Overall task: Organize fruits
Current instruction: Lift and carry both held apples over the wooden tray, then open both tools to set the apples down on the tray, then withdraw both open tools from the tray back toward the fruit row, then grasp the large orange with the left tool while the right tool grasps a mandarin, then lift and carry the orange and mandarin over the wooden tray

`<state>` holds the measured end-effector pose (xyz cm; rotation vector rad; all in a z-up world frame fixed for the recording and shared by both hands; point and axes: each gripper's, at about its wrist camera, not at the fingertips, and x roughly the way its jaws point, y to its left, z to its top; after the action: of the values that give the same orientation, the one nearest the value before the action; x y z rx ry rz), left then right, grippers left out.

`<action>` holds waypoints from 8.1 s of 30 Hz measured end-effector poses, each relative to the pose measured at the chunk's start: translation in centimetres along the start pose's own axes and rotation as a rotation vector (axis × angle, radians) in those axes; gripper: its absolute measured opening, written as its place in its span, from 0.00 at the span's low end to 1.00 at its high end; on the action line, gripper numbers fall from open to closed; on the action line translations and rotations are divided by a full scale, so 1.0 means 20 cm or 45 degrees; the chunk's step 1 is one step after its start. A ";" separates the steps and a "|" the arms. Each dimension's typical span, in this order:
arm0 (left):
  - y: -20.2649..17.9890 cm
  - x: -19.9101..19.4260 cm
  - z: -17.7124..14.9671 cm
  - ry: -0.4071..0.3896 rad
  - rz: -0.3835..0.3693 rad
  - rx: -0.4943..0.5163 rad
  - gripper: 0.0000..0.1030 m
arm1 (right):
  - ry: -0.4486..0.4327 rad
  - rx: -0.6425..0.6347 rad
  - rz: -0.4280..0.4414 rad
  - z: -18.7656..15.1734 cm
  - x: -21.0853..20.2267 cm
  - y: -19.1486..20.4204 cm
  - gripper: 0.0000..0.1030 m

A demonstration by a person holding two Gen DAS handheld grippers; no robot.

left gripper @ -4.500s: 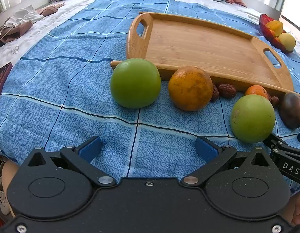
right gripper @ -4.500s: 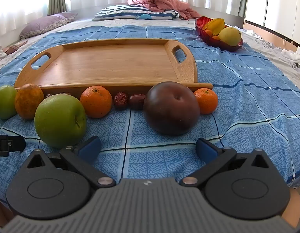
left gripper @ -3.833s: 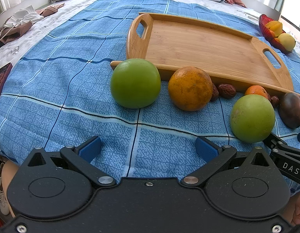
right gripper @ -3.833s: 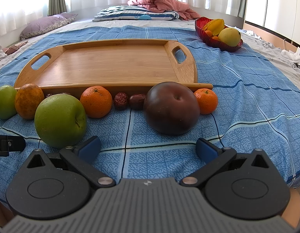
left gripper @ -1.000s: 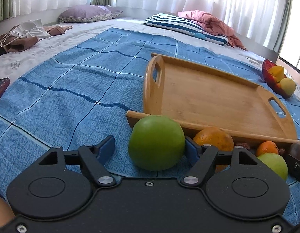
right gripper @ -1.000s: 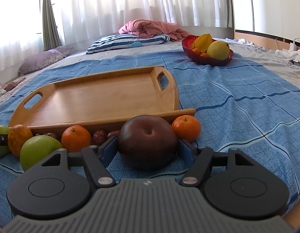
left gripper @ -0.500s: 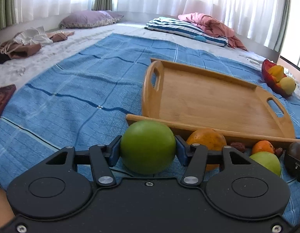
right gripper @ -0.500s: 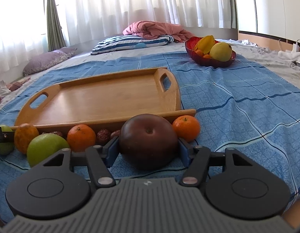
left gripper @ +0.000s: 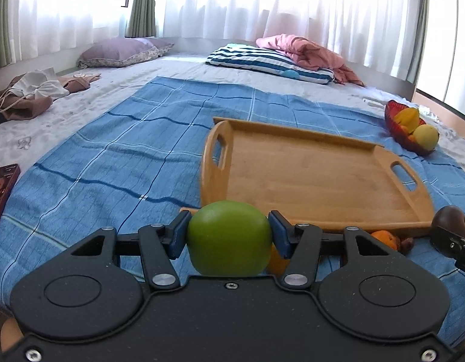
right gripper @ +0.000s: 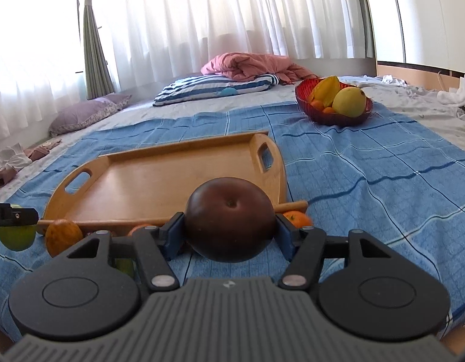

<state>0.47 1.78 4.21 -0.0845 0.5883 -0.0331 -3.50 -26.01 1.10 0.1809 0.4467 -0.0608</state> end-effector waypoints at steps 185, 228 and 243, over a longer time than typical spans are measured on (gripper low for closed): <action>-0.19 0.18 -0.14 0.113 -0.158 0.154 0.49 | 0.138 -0.090 -0.236 -0.03 0.21 -0.11 0.38; -0.22 0.54 0.59 0.251 -0.148 0.119 0.49 | 0.482 -0.112 -0.008 0.63 0.74 0.04 0.37; -0.19 0.72 0.58 0.345 -0.082 0.095 0.49 | 0.523 -0.156 -0.107 0.61 0.84 0.04 0.37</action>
<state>18.83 -2.00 6.33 -0.0262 0.8545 -0.1303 16.82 -27.88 4.75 0.0520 0.8657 -0.0785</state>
